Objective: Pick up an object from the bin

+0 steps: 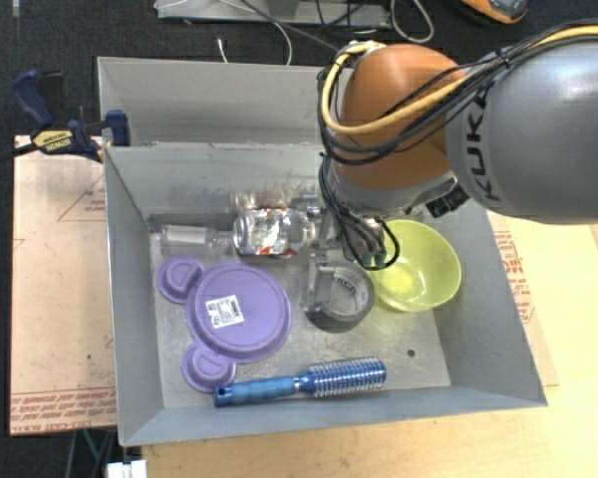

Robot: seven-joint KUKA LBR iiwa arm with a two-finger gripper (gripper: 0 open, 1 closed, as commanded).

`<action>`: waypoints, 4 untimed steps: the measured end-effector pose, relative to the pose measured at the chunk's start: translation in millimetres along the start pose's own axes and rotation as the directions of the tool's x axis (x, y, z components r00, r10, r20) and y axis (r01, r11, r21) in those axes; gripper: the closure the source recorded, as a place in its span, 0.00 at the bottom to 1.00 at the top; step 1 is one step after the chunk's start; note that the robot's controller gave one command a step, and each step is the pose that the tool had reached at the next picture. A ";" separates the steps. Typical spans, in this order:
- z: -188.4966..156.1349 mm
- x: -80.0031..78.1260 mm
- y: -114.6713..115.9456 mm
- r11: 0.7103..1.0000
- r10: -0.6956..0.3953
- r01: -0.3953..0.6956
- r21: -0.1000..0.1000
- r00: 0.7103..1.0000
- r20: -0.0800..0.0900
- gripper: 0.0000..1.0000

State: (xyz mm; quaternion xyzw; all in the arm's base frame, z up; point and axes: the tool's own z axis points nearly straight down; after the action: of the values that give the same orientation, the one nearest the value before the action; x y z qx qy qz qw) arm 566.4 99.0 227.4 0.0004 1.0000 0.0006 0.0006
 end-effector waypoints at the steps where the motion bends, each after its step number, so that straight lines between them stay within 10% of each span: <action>1: 0.3 0.3 0.1 1.000 0.000 0.000 0.000 1.000 0.001 0.00; 2: 46.5 47.7 26.0 1.000 0.000 0.000 -0.001 1.000 -0.007 0.00; 3: 53.1 47.1 43.2 1.000 0.020 -0.020 -0.002 1.000 0.008 0.00; 4: 103.6 81.4 55.0 0.979 -0.202 0.202 -0.002 0.979 -0.002 1.00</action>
Offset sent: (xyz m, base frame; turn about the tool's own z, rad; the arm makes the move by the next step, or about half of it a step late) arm -0.0448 0.0237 -0.0434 0.0052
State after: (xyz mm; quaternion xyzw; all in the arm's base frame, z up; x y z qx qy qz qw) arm 485.2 154.2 123.7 -0.1012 0.9949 0.0013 -0.0004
